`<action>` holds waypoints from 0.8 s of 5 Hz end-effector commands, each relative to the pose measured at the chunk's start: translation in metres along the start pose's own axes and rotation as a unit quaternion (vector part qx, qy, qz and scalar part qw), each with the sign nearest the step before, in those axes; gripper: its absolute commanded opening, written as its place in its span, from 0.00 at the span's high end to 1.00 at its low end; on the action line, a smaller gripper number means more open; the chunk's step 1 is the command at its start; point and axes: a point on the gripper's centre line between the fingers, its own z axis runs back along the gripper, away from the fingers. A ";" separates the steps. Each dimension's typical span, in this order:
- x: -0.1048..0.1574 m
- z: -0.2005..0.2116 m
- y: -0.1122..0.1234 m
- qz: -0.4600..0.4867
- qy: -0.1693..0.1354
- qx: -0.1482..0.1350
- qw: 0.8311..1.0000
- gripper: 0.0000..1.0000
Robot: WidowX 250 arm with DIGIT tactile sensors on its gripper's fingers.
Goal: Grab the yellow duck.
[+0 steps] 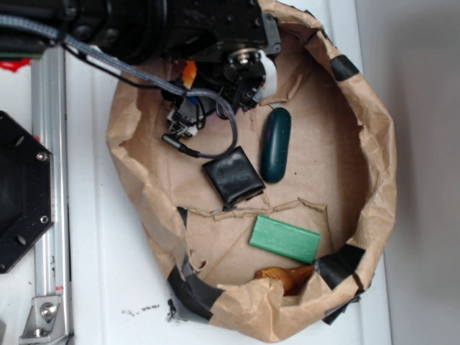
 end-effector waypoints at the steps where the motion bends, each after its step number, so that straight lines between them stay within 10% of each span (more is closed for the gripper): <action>1: -0.002 0.012 0.001 0.005 -0.012 0.029 1.000 1.00; 4: -0.005 0.020 0.004 0.018 -0.016 0.046 0.999 1.00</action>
